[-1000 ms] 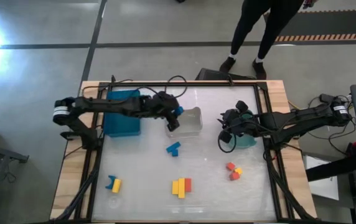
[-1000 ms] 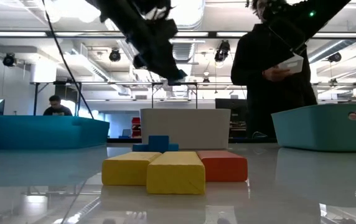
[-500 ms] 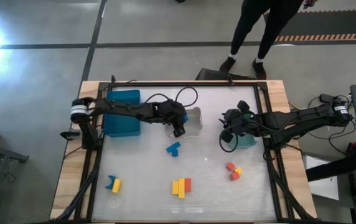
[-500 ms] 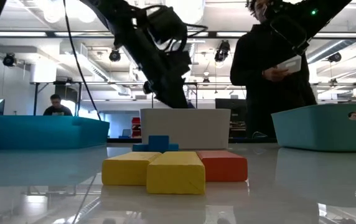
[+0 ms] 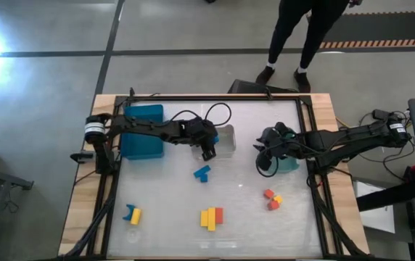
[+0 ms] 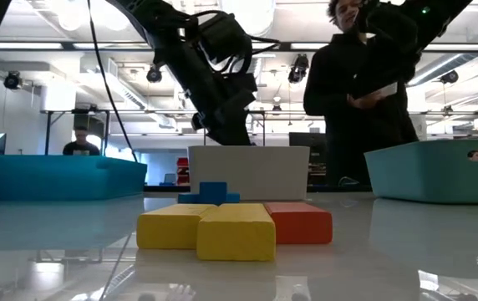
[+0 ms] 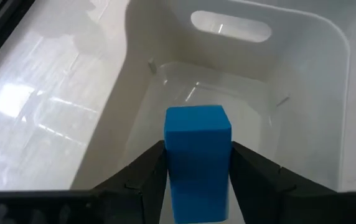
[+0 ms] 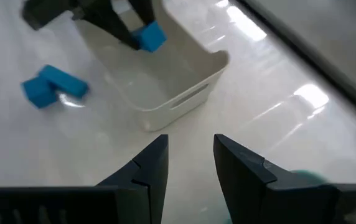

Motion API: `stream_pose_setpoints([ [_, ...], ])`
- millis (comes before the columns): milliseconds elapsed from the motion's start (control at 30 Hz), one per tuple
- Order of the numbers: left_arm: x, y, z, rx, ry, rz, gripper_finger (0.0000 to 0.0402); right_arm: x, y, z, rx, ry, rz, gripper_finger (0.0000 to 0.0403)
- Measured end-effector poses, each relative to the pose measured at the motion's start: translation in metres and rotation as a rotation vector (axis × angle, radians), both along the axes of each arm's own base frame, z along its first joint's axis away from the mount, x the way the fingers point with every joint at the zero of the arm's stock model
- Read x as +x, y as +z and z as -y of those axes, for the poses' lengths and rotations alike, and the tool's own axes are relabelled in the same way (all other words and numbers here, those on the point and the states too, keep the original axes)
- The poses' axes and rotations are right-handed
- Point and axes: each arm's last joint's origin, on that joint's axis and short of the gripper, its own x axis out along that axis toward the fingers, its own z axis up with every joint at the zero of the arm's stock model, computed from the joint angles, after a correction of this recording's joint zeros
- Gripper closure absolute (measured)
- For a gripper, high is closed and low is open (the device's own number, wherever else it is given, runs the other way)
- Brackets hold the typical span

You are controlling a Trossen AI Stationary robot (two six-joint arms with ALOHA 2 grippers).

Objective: Sort & place blocks by color
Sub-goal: Put the blue block into the gray bin, then put the orange block into the green bin

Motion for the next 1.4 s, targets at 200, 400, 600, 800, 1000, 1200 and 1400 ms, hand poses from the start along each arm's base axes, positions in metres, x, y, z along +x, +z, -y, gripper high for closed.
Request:
stream_pose_setpoints([
  [200,-0.001,-0.001,0.000,0.002,0.000,-0.006,0.0199,0.001,-0.001,-0.003,0.121,0.042,0.007,0.0284],
  [400,-0.006,0.018,0.005,0.031,-0.035,0.036,0.0176,0.001,-0.002,-0.009,0.293,0.089,0.009,0.0284],
  [600,-0.018,0.059,0.028,0.053,-0.090,0.161,0.0176,0.000,-0.002,-0.019,0.500,0.105,0.010,0.0284],
  [800,-0.039,0.088,0.062,0.114,-0.156,0.288,0.0176,-0.002,-0.002,-0.033,0.624,0.061,0.003,0.0284],
  [1000,-0.052,0.106,0.087,0.138,-0.191,0.380,0.0176,-0.006,-0.003,-0.052,0.760,0.032,-0.025,0.0284],
  [1200,-0.060,0.107,0.095,0.162,-0.217,0.396,0.0176,-0.010,-0.006,-0.073,0.866,-0.034,-0.083,0.0285],
  [1400,-0.060,0.108,0.095,0.168,-0.214,0.395,0.0175,-0.007,-0.008,-0.099,0.901,-0.127,-0.216,0.0296],
])
